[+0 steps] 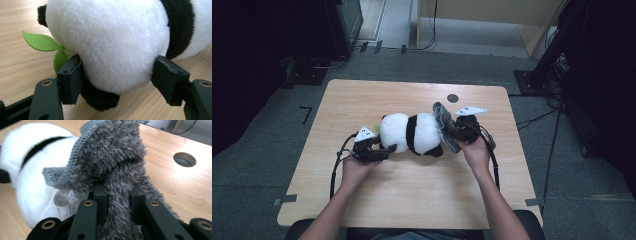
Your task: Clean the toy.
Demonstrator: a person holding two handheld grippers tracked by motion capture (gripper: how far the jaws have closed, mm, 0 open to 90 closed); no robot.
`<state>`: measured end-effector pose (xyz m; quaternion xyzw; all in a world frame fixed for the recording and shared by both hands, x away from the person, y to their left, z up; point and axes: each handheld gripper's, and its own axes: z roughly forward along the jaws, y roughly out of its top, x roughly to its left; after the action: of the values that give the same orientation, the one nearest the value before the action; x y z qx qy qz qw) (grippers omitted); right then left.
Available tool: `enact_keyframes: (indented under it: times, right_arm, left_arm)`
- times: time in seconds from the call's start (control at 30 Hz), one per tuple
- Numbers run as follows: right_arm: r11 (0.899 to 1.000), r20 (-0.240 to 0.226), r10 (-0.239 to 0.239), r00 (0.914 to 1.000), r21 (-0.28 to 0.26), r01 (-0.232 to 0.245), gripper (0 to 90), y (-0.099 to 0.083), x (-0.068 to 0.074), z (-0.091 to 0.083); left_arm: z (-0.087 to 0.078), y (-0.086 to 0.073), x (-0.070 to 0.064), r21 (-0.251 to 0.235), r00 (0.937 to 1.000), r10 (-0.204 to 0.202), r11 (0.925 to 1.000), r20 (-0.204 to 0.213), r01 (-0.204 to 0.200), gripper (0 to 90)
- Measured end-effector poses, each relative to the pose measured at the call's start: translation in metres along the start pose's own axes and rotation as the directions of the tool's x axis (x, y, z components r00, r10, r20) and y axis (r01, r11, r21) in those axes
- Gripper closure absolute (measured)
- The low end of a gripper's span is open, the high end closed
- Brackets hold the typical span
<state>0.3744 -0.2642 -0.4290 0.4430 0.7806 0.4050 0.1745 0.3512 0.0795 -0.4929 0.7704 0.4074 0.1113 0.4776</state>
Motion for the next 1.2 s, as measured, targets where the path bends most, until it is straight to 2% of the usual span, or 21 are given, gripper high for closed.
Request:
enact_keyframes:
  times: [0.1, 0.2, 0.23, 0.27, 0.33, 0.43, 0.53, 0.77, 0.83, 0.93, 1.0, 1.2]
  right_arm:
    - [1.000, 0.023, -0.004, 0.9997, 0.015, 0.004, 74.7, -0.005, 0.000, 0.004]
    - [0.999, 0.019, 0.015, 0.9997, 0.042, -0.015, 74.9, -0.011, -0.003, 0.010]
    - [0.997, 0.008, 0.029, 0.9995, 0.077, -0.030, 75.1, -0.016, -0.004, 0.017]
    - [0.997, 0.008, 0.029, 0.9995, 0.077, -0.030, 75.1, -0.016, -0.004, 0.017]
    - [0.992, -0.008, 0.043, 0.9990, 0.120, -0.042, 75.1, -0.022, -0.005, 0.025]
    - [0.984, 0.009, -0.006, 0.9999, 0.179, 0.005, 75.1, -0.029, -0.003, 0.035]
    - [0.973, -0.003, -0.014, 0.9999, 0.229, 0.014, 74.9, -0.037, -0.003, 0.046]
    - [0.976, -0.005, 0.015, 0.9999, 0.219, -0.013, 74.9, -0.034, -0.013, 0.038]
    - [0.978, -0.003, 0.037, 0.9993, 0.207, -0.035, 75.0, -0.033, -0.019, 0.033]
    - [0.984, 0.012, 0.054, 0.9985, 0.169, -0.056, 75.3, -0.029, -0.025, 0.022]
    - [0.989, 0.026, 0.047, 0.9985, 0.138, -0.051, 75.4, -0.024, -0.029, 0.012]
    - [0.997, 0.003, 0.071, 0.9975, 0.042, -0.071, 75.4, -0.008, -0.032, -0.016]
  left_arm:
    - [0.000, 0.000, 0.000, -0.001, 1.0000, -0.001, 1.0000, 0.000, 0.001, 29.7]
    - [0.000, 0.000, 0.000, 0.001, 1.0000, -0.002, 1.0000, 0.000, 0.002, 29.7]
    - [0.000, 0.000, 0.000, 0.002, 1.0000, -0.002, 1.0000, 0.000, 0.002, 29.7]
    - [0.000, 0.000, 0.000, 0.001, 1.0000, -0.003, 1.0000, 0.001, 0.003, 29.7]
    - [0.000, 0.000, 0.001, 0.001, 1.0000, -0.005, 1.0000, 0.002, 0.005, 29.7]
    - [0.000, 0.000, 0.001, 0.000, 1.0000, -0.004, 1.0000, 0.003, 0.004, 29.6]
    - [0.000, 0.000, 0.001, 0.000, 1.0000, -0.003, 1.0000, 0.004, 0.003, 29.4]
    - [-0.001, 0.000, 0.002, 0.003, 0.9999, -0.009, 1.0000, 0.008, 0.009, 29.6]
    - [-0.001, 0.000, 0.002, 0.004, 1.0000, -0.004, 1.0000, 0.004, 0.004, 29.7]
    - [-0.001, 0.001, 0.003, 0.004, 0.9999, -0.007, 1.0000, 0.008, 0.007, 30.0]
    - [-0.001, 0.001, 0.003, 0.006, 0.9999, 0.003, 1.0000, 0.010, -0.003, 30.2]
    - [-0.001, 0.001, 0.004, 0.010, 0.9998, -0.001, 1.0000, 0.020, 0.001, 30.3]
